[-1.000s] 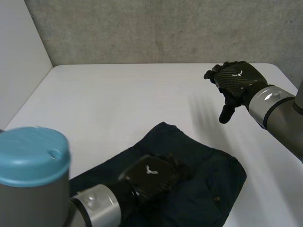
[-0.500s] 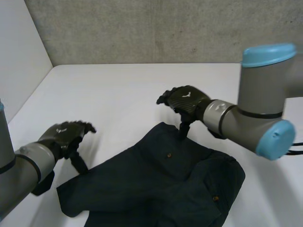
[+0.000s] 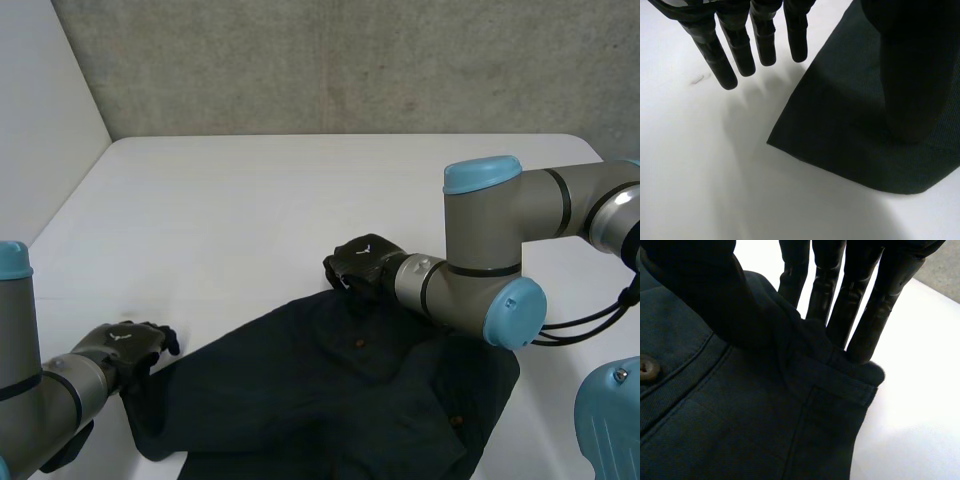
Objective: Fold the shorts.
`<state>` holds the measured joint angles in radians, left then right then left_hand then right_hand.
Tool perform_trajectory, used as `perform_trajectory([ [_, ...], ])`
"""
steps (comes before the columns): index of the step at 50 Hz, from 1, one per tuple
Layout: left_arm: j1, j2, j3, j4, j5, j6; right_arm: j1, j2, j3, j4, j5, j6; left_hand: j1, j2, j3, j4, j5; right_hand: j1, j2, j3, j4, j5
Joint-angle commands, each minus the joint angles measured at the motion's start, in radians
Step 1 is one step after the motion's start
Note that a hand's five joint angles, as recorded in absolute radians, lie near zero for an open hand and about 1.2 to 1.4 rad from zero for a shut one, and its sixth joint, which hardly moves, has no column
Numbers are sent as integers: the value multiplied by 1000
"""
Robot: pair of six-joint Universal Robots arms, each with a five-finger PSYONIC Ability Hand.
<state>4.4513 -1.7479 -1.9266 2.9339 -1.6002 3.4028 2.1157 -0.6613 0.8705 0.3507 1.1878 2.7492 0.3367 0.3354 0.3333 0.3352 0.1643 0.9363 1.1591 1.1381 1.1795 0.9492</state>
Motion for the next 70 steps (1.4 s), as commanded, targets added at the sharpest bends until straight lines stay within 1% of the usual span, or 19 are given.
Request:
perform_trajectory([
  [1, 5, -4, 3, 5, 0, -2, 0, -83, 7, 14, -2, -2, 118, 119, 121, 119, 115, 460, 237, 258, 217, 273],
  [11, 3, -50, 23, 53, 0, 0, 0, -242, 97, 10, -1, -32, 431, 433, 435, 433, 429, 460, 237, 258, 217, 273],
  [16, 3, -116, 60, 60, -1, 21, -2, -270, 119, 10, 3, -74, 449, 451, 453, 451, 447, 460, 237, 258, 217, 273],
  [22, 2, -182, 121, 65, -23, 59, -5, -290, 131, 10, 4, -97, 549, 550, 552, 550, 547, 460, 237, 258, 217, 273],
  [24, 2, -191, 146, 65, -35, 59, -5, -305, 133, 7, 7, -98, 672, 673, 675, 673, 670, 460, 237, 258, 217, 273],
  [25, -3, -199, 171, 65, -49, 59, -5, -310, 131, 5, 7, -100, 809, 810, 812, 811, 807, 460, 237, 258, 217, 273],
  [28, -13, -200, 228, 65, -61, 59, -5, -325, 133, -13, 10, -98, 1047, 1048, 1051, 1049, 1045, 460, 237, 258, 217, 273],
  [33, -26, -200, 311, 57, -60, 58, -13, -362, 128, -68, 16, -83, 1060, 1061, 1063, 1061, 1057, 460, 237, 258, 217, 273],
  [40, -84, -200, 458, 83, -56, 56, -13, -400, 117, -212, 88, -60, 1060, 1061, 1063, 1061, 1057, 460, 237, 258, 217, 273],
  [44, -93, -211, 664, 151, -64, 50, -16, -388, 65, -381, 162, -48, 1060, 1061, 1063, 1061, 1057, 460, 237, 258, 217, 273],
  [47, -107, -231, 877, 220, -81, 43, -17, -371, -2, -566, 236, -52, 1060, 1061, 1063, 1061, 1057, 460, 237, 258, 217, 273],
  [48, -110, -232, 927, 240, -93, 36, -17, -367, -43, -660, 272, -55, 1060, 1061, 1063, 1061, 1057, 460, 237, 258, 217, 273],
  [50, -127, -231, 1050, 301, -133, 12, -17, -368, -70, -744, 291, -57, 1060, 1061, 1063, 1061, 1057, 460, 237, 258, 217, 273],
  [52, -138, -226, 1103, 342, -158, -6, -19, -374, -99, -844, 311, -57, 1060, 1061, 1063, 1061, 1057, 460, 237, 258, 217, 273],
  [54, -155, -219, 1135, 407, -181, -20, -22, -385, -102, -893, 317, -56, 1060, 1061, 1063, 1061, 1057, 460, 237, 258, 217, 273],
  [58, -184, -161, 1106, 471, -187, -22, -43, -408, -97, -911, 311, -56, 1060, 1061, 1063, 1061, 1057, 460, 237, 258, 217, 273],
  [61, -193, -125, 1051, 481, -187, -25, -45, -426, -64, -897, 311, -55, 1060, 1061, 1063, 1061, 1057, 460, 237, 258, 217, 273],
  [67, -198, -61, 813, 482, -178, -27, -49, -498, 77, -845, 296, -57, 1060, 1061, 1063, 1061, 1057, 460, 237, 258, 217, 273],
  [70, -195, -21, 659, 479, -175, -27, -49, -526, 203, -785, 253, -57, 1060, 1061, 1063, 1061, 1057, 460, 237, 258, 217, 273],
])
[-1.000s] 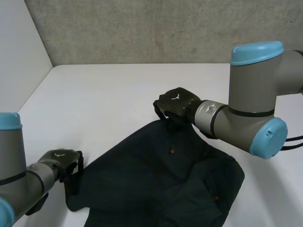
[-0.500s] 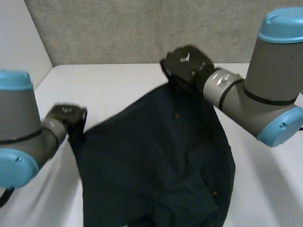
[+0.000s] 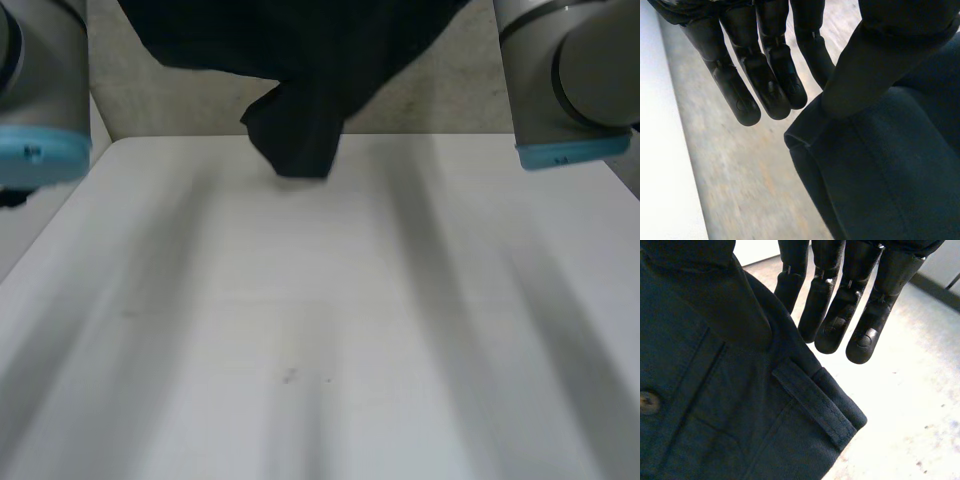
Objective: Fold the shorts.
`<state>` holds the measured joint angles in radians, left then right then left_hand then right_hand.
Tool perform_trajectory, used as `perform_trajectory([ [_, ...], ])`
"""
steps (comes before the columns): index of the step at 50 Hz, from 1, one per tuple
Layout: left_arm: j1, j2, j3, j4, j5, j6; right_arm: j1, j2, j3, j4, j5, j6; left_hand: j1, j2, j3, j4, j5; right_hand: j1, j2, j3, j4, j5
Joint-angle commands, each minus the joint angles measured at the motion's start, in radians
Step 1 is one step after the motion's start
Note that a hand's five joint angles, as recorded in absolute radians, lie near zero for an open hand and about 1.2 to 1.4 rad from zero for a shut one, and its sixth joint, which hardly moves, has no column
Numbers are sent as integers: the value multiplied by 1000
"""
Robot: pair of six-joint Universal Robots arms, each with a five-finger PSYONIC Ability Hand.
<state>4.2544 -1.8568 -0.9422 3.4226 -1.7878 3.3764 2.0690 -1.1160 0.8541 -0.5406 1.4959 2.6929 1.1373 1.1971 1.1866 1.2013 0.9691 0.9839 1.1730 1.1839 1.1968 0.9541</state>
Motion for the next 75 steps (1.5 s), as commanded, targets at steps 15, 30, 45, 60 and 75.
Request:
perform_trajectory([
  [15, -2, 47, -941, 18, 180, 8, -24, -76, 780, 485, -112, -93, 259, 199, 210, 195, 253, 412, 223, 212, 199, 268],
  [30, 44, -2, -988, 14, 205, 76, -58, -65, 908, 427, -163, -38, -544, -604, -593, -608, -551, 412, 223, 212, 199, 268],
  [45, 168, 14, -983, 4, 234, 89, -156, -44, 864, 396, -166, 67, -592, -652, -641, -656, -598, -535, -724, -735, -748, -680],
  [60, 173, 88, -977, -14, 235, 74, -176, 8, 780, 404, -187, 156, -589, -649, -638, -653, -595, -514, -703, -714, -727, -659],
  [75, 196, 84, -966, -16, 235, 51, -173, 208, 606, 429, -234, 85, -595, -655, -644, -659, -601, -353, -542, -553, -566, -498],
])
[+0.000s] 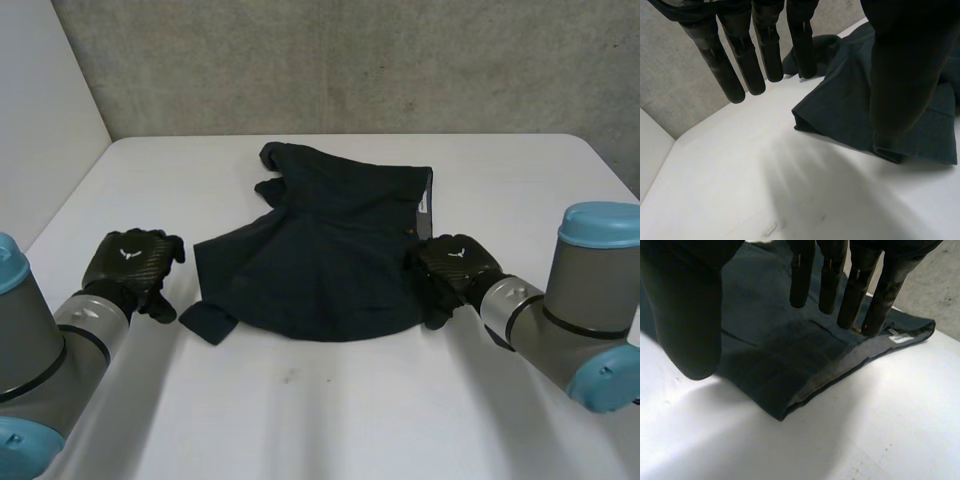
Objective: Fold the shorts.
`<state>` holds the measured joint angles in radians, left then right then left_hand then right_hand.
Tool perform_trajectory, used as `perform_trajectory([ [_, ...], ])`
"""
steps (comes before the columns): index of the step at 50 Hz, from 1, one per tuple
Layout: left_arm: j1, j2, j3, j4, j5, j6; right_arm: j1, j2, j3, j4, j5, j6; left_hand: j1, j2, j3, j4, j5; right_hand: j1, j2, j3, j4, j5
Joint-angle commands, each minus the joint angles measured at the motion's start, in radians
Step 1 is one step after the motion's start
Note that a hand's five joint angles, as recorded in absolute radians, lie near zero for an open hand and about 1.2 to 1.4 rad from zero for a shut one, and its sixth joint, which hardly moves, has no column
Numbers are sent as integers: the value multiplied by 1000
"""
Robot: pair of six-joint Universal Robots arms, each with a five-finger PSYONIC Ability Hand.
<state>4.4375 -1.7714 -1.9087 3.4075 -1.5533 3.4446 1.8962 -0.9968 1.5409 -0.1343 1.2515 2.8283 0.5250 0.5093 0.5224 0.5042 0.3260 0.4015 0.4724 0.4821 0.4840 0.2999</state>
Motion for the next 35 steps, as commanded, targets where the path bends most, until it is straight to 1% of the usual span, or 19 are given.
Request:
perform_trajectory([
  [1, 13, -2, 0, 0, -1, -19, 0, 93, -87, 24, 13, -58, 17, 33, 20, 38, 42, 235, 165, 155, 153, 162],
  [5, 13, -2, -1, -2, 1, -24, 0, 119, -119, 27, 16, -79, 17, 33, 20, 38, 42, 282, 211, 202, 200, 209],
  [9, 13, -2, -1, -2, 1, -24, 0, 144, -146, 33, 14, -79, 14, 30, 17, 35, 39, 440, 370, 360, 358, 367],
  [11, 11, -2, -1, -2, 1, -24, 0, 150, -159, 39, 14, -78, 14, 30, 17, 35, 39, 745, 674, 664, 662, 672],
  [12, 10, -2, -1, -2, 1, -24, 0, 147, -166, 41, 13, -75, 14, 30, 17, 35, 39, 992, 921, 912, 910, 919],
  [19, -1, 3, 0, -11, 1, -24, 0, 109, -174, 42, 9, -55, -18, -2, -15, 3, 7, 995, 924, 914, 912, 922],
  [24, -13, 4, 13, -56, 2, -30, 0, 66, -151, 42, 16, -49, -85, -70, -83, -65, -61, 995, 924, 914, 912, 922],
  [28, -55, 1, 37, -137, 16, -76, -3, 6, -111, 44, 19, -44, -132, -117, -130, -112, -108, 995, 924, 914, 912, 922],
  [29, -67, 0, 45, -181, 19, -105, -5, -5, -101, 42, 19, -44, -150, -134, -147, -129, -125, 995, 924, 914, 912, 922],
  [33, -82, -6, 63, -267, 22, -178, -8, -46, -59, 47, 19, -44, -168, -152, -165, -147, -143, 995, 924, 914, 912, 922],
  [35, -84, -8, 68, -281, 24, -196, -11, -68, -38, 54, 19, -46, -168, -152, -165, -147, -143, 995, 924, 914, 912, 922],
])
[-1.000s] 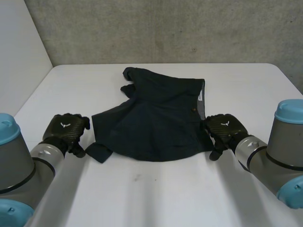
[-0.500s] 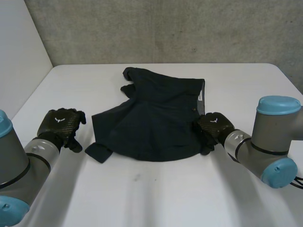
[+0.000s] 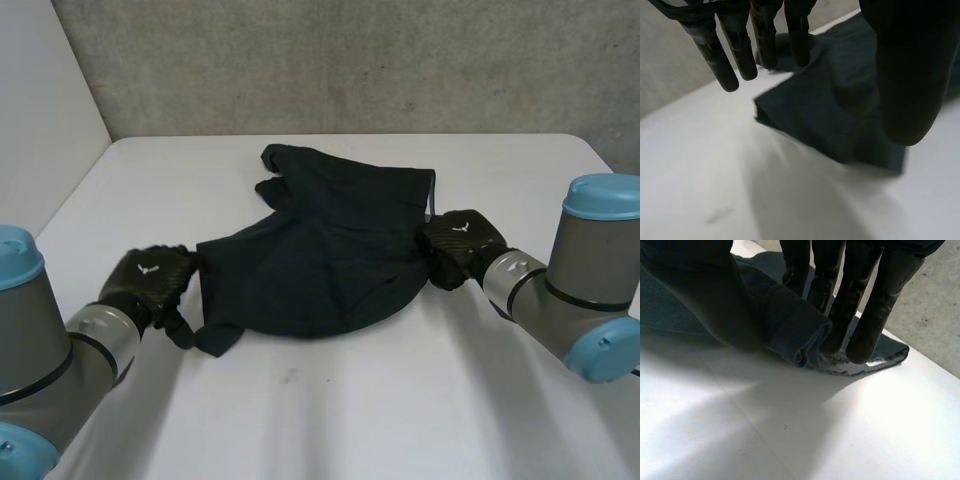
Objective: Fold the shorts.
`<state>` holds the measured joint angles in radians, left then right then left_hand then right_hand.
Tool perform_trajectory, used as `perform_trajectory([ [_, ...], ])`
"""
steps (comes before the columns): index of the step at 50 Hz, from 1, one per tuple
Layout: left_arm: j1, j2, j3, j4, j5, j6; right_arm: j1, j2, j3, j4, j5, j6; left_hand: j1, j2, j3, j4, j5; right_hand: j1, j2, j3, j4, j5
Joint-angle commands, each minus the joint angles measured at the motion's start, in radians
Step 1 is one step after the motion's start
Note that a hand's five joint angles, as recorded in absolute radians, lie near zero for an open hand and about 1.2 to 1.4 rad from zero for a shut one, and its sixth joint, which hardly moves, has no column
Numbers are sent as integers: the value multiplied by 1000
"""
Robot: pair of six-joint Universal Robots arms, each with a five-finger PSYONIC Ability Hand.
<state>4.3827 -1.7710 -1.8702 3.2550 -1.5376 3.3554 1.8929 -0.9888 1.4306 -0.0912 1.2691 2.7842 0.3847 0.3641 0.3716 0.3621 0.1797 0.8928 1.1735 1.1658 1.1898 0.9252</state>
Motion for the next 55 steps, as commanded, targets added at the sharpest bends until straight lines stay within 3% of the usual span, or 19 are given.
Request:
perform_trajectory([
  [1, -29, -8, 34, -135, 7, -123, -8, -82, 79, 13, 1, -3, -27, -7, -14, -5, 3, 503, 223, 230, 206, 297],
  [14, -86, -176, 167, -144, -6, -140, -11, -109, 142, 19, -1, -9, 69, 90, 82, 92, 100, 503, 223, 230, 206, 297],
  [20, -95, -258, 220, -144, -9, -131, -11, -145, 171, 19, -1, -5, 565, 585, 578, 587, 595, 503, 223, 230, 206, 297],
  [21, -103, -271, 226, -144, -12, -128, -11, -148, 174, 18, -1, -5, 888, 909, 901, 911, 919, 503, 223, 230, 206, 297],
  [22, -106, -275, 227, -144, -16, -126, -11, -151, 177, 18, 1, -5, 1010, 1031, 1023, 1033, 1041, 503, 223, 230, 206, 297],
  [27, -123, -255, 217, -144, -71, -122, -11, -174, 195, 21, 3, -11, 1012, 1032, 1025, 1034, 1042, 503, 223, 230, 206, 297],
  [31, -134, -145, 184, -153, -85, -84, -9, -209, 215, 41, -1, -15, 1012, 1032, 1025, 1034, 1042, 503, 223, 230, 206, 297],
  [36, -135, 36, 93, -164, -87, 66, -2, -255, 223, 125, -2, -63, 1012, 1032, 1025, 1034, 1042, 503, 223, 230, 206, 297],
  [43, -147, 172, -33, -213, -88, 214, -2, -309, 240, 326, 13, -228, 1012, 1032, 1025, 1034, 1042, 503, 223, 230, 206, 297],
  [50, -290, 197, -141, -389, -95, 251, -17, -392, 338, 594, 73, -447, 1012, 1032, 1025, 1034, 1042, 503, 223, 230, 206, 297],
  [54, -315, 185, -136, -367, -88, 246, -49, -409, 376, 581, 82, -511, 1012, 1032, 1025, 1034, 1042, 503, 223, 230, 206, 297],
  [55, -312, 176, -123, -333, -88, 246, -52, -409, 379, 565, 82, -509, 849, 870, 862, 872, 880, 503, 223, 230, 206, 297],
])
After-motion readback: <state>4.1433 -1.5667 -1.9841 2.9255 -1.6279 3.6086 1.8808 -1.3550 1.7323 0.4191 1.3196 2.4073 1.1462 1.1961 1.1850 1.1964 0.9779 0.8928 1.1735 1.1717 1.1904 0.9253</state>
